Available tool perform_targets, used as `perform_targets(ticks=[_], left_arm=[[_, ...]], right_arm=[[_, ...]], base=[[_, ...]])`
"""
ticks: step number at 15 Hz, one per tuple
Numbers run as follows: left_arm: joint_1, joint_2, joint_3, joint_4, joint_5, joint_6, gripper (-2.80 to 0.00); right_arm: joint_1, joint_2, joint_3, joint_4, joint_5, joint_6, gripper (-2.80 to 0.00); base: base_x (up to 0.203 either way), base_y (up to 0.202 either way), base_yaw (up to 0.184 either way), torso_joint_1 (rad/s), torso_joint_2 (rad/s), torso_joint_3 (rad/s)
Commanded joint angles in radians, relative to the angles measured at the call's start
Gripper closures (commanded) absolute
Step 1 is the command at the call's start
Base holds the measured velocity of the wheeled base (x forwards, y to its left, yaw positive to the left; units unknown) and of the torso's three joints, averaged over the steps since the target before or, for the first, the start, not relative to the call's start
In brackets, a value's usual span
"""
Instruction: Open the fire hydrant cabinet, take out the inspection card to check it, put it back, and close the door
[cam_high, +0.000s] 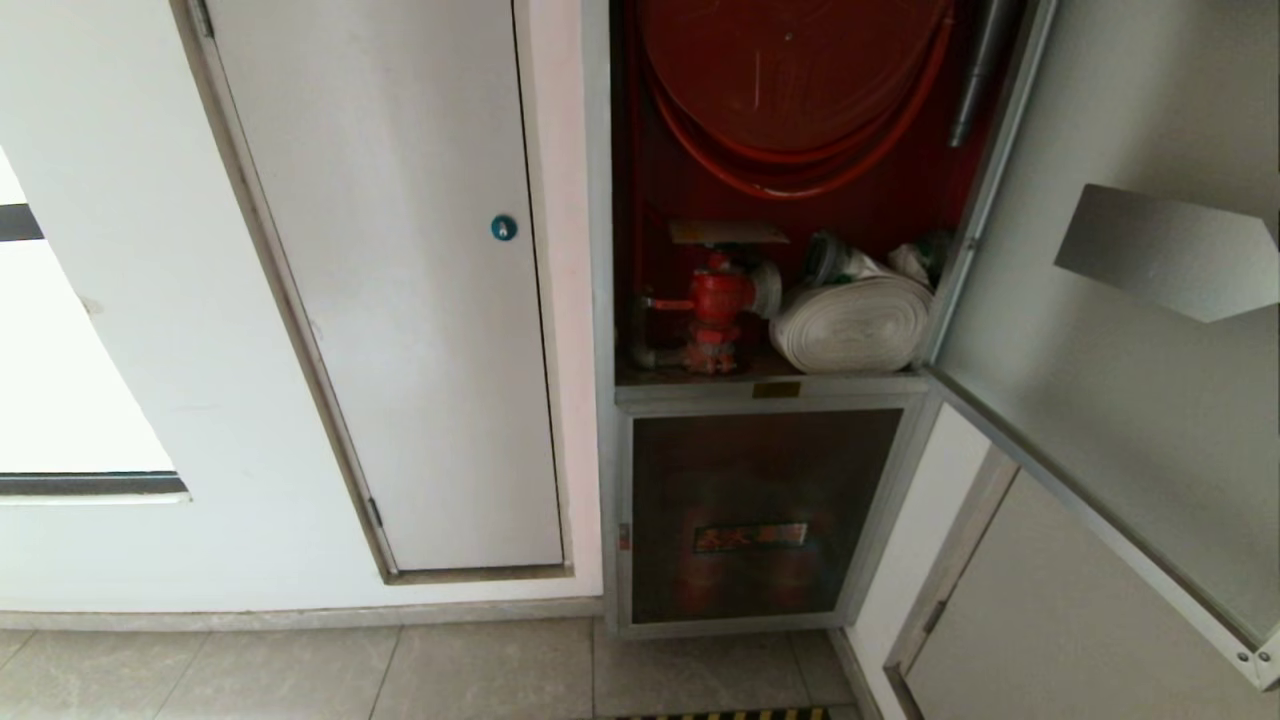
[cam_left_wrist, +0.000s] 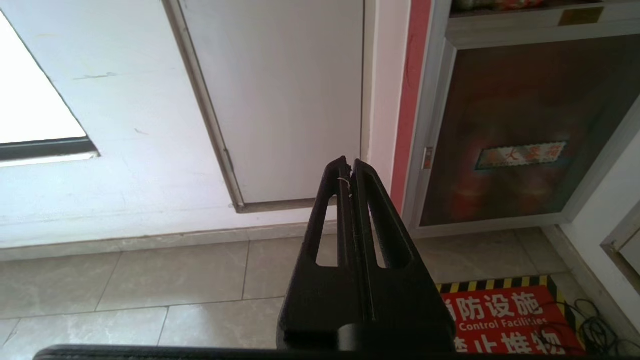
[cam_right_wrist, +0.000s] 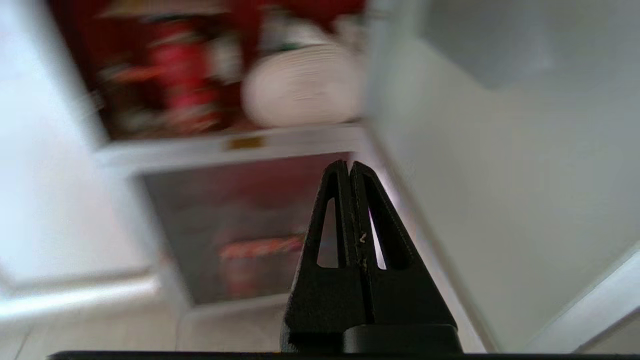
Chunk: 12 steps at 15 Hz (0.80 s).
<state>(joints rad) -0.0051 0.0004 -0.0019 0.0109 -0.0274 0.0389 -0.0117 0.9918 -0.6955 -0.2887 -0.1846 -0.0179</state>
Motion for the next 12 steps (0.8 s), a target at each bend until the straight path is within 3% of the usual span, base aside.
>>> perform_targets(ticks=[1, 5, 8, 10, 12], left_arm=[[-0.001, 0.0, -0.001, 0.0, 0.0, 0.0, 0.0], [0.0, 0.001, 0.0, 0.0, 0.0, -0.001, 0.0], [0.0, 0.001, -0.001, 0.0, 0.0, -0.001, 0.0], [-0.001, 0.0, 0.0, 0.0, 0.0, 0.0, 0.0], [0.0, 0.0, 0.0, 0.0, 0.0, -0.001, 0.0]], right_arm=[[0.006, 0.165, -0.016, -0.075, -0.149, 0.03, 0.0], [0.028, 0.316, -0.055, -0.284, -0.578, 0.06, 0.0], [0.014, 0.382, -0.119, -0.431, -0.719, -0.01, 0.0], [-0.039, 0.389, -0.139, -0.457, -0.747, -0.045, 0.0], [-0.142, 0.389, -0.155, -0.458, -0.741, -0.051, 0.0]], base=[[0.0, 0.0, 0.0, 0.0, 0.0, 0.0], [0.0, 0.0, 0.0, 0.0, 0.0, 0.0], [0.0, 0.0, 0.0, 0.0, 0.0, 0.0], [0.0, 0.0, 0.0, 0.0, 0.0, 0.0], [0.0, 0.0, 0.0, 0.0, 0.0, 0.0]])
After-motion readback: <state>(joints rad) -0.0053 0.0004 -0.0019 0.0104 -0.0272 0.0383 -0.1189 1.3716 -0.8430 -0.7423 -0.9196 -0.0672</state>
